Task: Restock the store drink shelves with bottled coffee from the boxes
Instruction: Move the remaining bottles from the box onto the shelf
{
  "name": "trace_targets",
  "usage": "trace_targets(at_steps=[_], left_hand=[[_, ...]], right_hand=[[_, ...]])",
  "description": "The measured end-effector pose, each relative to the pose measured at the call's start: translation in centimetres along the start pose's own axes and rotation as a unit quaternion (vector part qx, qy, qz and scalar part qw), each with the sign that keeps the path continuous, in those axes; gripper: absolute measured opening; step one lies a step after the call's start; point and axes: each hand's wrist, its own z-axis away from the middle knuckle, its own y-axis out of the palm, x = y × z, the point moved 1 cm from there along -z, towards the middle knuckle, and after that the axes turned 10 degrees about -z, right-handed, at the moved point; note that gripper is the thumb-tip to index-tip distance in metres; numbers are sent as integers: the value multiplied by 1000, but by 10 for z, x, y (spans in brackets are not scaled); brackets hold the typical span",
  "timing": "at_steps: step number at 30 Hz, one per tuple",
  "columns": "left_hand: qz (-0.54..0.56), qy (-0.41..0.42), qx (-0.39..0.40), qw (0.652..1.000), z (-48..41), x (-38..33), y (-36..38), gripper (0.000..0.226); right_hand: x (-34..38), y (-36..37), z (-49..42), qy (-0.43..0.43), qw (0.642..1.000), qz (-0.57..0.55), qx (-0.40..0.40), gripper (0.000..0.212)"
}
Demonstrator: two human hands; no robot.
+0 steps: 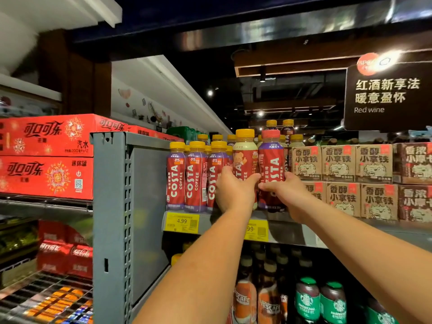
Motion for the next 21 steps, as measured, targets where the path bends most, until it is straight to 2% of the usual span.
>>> trace_targets(at_steps=[5, 8, 12, 17, 21], left_hand=[[-32, 11, -10, 999, -7, 2, -3, 48], [-40, -15, -31, 999, -10, 9, -9, 46], [-40, -24, -51, 998, -12, 15, -14, 50], [-49, -7, -28, 998, -6, 13, -17, 52], [-52, -9, -39, 998, -8, 16, -19, 54]], right_hand=[[-10, 6, -11, 17, 1000, 1, 9, 24], [-18, 12, -16, 28, 999, 13, 29, 40], [-20, 17, -23, 63, 994, 61, 64, 39], [-17, 14, -28, 108, 984, 90, 110, 37], [-25, 17, -33, 78, 986, 122, 78, 47]])
